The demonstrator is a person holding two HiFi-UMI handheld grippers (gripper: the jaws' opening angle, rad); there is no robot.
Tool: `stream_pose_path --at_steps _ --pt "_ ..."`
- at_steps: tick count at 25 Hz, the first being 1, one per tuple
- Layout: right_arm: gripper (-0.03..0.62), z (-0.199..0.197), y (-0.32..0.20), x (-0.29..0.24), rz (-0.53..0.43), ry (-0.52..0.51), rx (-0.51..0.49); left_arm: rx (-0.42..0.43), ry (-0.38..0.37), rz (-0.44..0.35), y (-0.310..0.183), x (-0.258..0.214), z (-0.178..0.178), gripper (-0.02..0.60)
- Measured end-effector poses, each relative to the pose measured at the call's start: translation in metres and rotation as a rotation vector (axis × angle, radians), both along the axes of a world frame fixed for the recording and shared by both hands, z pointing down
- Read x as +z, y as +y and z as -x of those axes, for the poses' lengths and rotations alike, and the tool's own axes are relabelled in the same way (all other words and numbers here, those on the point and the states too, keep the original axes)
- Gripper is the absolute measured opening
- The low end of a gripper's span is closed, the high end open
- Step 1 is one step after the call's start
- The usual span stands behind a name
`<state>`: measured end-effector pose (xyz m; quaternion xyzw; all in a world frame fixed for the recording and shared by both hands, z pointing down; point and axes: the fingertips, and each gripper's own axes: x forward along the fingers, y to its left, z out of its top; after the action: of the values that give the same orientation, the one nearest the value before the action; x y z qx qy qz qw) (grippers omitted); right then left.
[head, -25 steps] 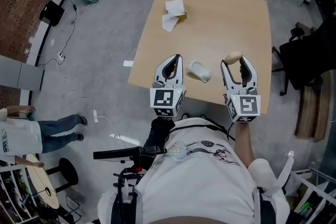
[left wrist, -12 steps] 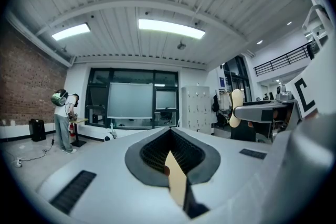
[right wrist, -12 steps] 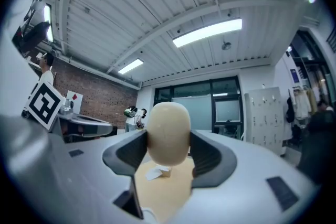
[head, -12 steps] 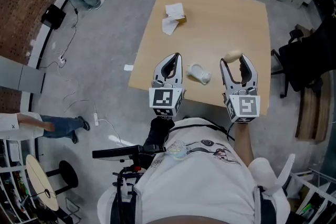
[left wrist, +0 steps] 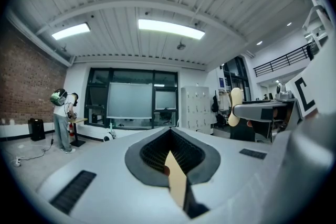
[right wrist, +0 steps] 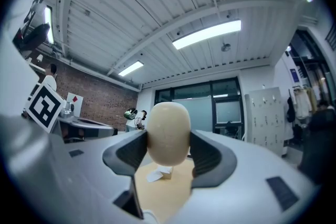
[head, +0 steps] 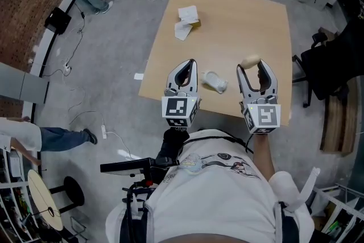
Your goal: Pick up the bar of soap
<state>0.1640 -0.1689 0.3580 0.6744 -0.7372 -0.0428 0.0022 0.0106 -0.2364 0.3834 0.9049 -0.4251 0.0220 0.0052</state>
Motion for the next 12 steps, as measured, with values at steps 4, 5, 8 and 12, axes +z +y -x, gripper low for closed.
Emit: stream_pose_path --at_steps 4,5,8,12 --pt "0.261 0.0014 -0.0005 -0.0014 0.001 0.002 -0.007 -0.003 0.002 0.007 -0.0005 -0.0006 0.0003 0.000" --pt "0.261 0.0016 -0.0005 -0.0016 0.001 0.002 -0.008 -0.004 0.003 0.009 -0.0005 -0.0004 0.0005 0.000" --pt "0.261 0.0005 -0.0005 -0.0002 0.002 0.000 -0.008 -0.007 0.000 0.011 -0.0008 0.0016 0.0007 0.000" --pt "0.261 0.0022 -0.0009 -0.0001 0.003 0.003 -0.010 -0.010 -0.001 0.016 -0.0010 0.0023 0.0026 0.000"
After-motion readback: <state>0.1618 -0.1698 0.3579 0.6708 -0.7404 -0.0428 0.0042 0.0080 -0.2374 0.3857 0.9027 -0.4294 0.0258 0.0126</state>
